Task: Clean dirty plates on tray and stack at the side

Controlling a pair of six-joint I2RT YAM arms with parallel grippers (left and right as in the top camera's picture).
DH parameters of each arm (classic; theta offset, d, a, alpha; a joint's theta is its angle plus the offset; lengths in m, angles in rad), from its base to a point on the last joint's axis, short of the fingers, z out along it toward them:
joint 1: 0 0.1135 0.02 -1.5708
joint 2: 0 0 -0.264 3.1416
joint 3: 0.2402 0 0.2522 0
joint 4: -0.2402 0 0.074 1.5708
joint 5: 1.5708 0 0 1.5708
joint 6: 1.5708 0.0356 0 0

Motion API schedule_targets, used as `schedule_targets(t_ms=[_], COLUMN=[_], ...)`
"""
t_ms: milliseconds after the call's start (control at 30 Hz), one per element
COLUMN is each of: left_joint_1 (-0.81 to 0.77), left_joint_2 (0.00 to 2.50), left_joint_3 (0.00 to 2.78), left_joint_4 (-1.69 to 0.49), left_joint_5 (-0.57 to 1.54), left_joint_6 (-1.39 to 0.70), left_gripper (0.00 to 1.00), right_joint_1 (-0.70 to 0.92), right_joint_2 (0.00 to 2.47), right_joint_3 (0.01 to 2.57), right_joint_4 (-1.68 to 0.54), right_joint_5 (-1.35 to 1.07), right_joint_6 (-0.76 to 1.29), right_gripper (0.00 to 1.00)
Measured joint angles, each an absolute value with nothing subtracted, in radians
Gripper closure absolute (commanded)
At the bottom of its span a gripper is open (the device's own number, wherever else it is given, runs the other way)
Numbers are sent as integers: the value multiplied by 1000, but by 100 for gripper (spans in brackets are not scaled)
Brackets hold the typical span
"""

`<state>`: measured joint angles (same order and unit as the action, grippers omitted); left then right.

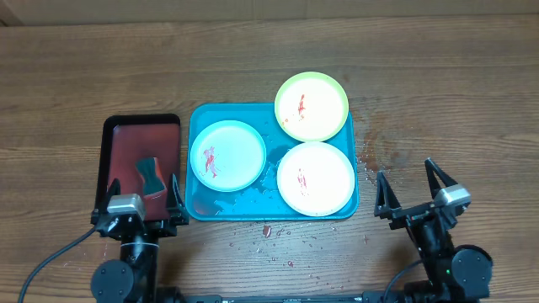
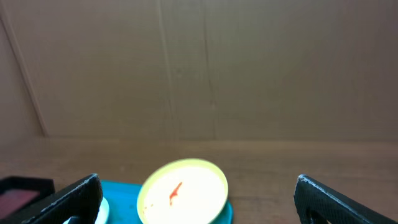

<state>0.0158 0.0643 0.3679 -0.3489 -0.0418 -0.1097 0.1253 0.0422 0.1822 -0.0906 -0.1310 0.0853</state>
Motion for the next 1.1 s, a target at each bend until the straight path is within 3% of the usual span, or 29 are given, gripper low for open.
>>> schedule_targets(t_ms=[433,933,1100], left_joint_1=[16,16,16], left_joint_2=[521,1294,1427], left_joint_3=[811,1562,1649], left_joint_4=[-637,-1320,-1359], left_joint_5=[-23,-12,-17], left_joint_6=[-125,-127,-128], left_gripper=[0,0,0], right_joint_1=[125,125,125], right_joint_2=[567,1270,1399], right_joint_3=[617,1324,1387], right_joint_4=[-321,-1005,-999], right_joint_5=[-308,-455,-468], right_joint_6=[102,104,105], right_gripper=[0,0,0])
